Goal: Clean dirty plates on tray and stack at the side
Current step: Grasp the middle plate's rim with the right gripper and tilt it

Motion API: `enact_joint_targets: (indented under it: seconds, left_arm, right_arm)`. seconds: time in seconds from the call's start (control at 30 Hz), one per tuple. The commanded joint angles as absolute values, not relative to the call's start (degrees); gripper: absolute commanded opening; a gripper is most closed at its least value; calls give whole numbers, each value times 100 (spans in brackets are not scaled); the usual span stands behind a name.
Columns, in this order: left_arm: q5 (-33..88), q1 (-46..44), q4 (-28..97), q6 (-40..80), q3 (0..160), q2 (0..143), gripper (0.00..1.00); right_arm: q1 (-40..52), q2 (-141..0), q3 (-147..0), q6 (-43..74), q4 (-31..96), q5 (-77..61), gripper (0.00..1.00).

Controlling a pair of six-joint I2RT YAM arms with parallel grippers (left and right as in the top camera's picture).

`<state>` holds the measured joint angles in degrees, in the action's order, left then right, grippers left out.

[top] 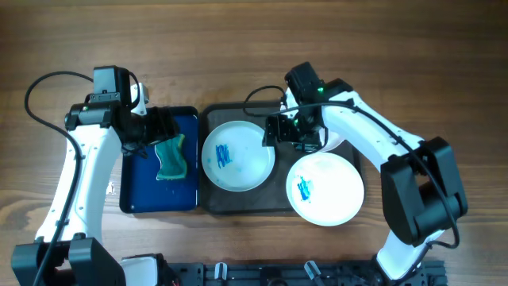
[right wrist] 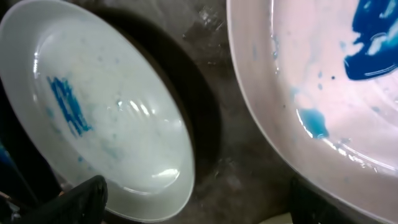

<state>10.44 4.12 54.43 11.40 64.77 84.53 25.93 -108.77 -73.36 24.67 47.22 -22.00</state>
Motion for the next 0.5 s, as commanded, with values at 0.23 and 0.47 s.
enact_joint_targets:
  seconds: [0.23, 0.47]
  left_arm:
    - [1020, 423, 5450, 1105, 6547, 8455, 77]
    - [1022, 423, 5452, 1107, 6547, 8455, 77]
  right_arm:
    - [2587, -10943, -6925, 2552, 4322, -2408, 84]
    - [2620, -10943, -6901, 2567, 4056, -2718, 76]
